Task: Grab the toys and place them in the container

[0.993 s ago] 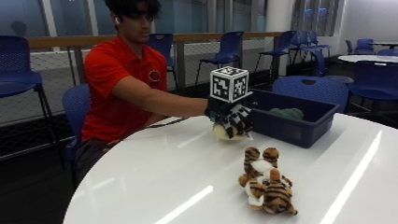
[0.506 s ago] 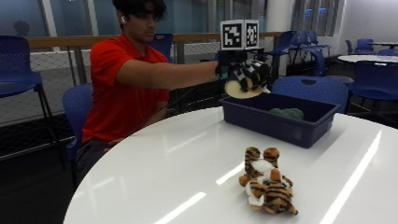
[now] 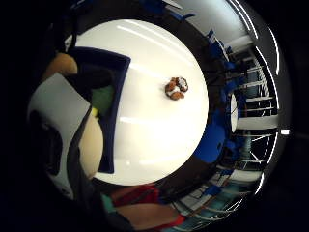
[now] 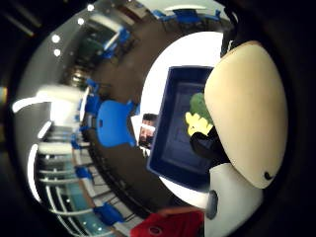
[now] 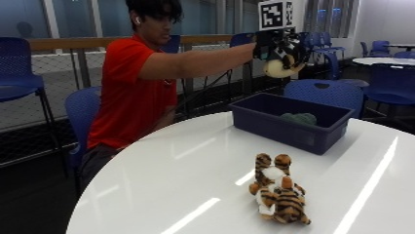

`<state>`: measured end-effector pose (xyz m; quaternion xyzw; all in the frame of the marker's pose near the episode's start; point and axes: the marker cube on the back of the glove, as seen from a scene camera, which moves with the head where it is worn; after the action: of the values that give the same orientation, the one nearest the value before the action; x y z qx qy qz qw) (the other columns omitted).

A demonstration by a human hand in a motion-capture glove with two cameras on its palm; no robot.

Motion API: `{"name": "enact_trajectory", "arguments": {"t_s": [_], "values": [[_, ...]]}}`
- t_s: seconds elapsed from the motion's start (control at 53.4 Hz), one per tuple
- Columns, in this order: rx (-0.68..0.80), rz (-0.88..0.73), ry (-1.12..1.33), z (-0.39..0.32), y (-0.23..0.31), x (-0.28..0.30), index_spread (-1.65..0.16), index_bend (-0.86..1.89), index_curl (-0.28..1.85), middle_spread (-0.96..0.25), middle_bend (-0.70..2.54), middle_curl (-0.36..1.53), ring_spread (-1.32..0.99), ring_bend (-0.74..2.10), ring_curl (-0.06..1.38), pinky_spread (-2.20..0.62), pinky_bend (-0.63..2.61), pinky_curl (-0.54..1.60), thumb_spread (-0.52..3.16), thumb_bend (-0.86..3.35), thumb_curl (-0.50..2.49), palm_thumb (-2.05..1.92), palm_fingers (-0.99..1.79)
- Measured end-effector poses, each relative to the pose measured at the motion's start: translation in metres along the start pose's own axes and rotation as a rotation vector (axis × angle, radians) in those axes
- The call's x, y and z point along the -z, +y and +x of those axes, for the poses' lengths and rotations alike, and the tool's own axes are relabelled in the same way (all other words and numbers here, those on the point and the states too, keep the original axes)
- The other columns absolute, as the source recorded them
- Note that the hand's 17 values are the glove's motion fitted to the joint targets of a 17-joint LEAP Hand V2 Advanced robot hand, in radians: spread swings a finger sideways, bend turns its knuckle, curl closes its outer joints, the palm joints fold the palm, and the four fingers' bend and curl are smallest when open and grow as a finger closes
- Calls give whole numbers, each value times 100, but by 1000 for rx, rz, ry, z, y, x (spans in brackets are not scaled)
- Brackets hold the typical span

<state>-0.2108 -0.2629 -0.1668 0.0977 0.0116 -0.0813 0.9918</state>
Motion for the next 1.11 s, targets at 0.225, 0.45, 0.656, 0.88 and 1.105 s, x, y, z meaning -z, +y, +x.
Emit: {"name": "enact_trajectory", "arguments": {"t_s": [0.225,0.45,0.656,0.88,1.105], "values": [[42,-39,-29,-41,-2,-14,-57,15,108,-55,51,93,-60,97,69,-42,119,46,67,7,120,65,53],[48,-195,-87,-47,6,-36,-52,2,98,-50,38,89,-53,97,68,-39,130,47,86,-2,115,50,35],[123,-181,-70,-38,17,-46,-40,7,76,-25,17,74,-22,53,55,-8,128,44,110,-10,82,-3,-24],[51,-169,-38,8,22,-69,-32,9,57,-10,14,62,-5,34,46,7,116,38,113,-9,56,-11,-22],[-31,-180,-55,74,22,-88,-30,11,45,-4,14,51,1,27,43,11,105,33,111,-9,40,-12,-19]]}}
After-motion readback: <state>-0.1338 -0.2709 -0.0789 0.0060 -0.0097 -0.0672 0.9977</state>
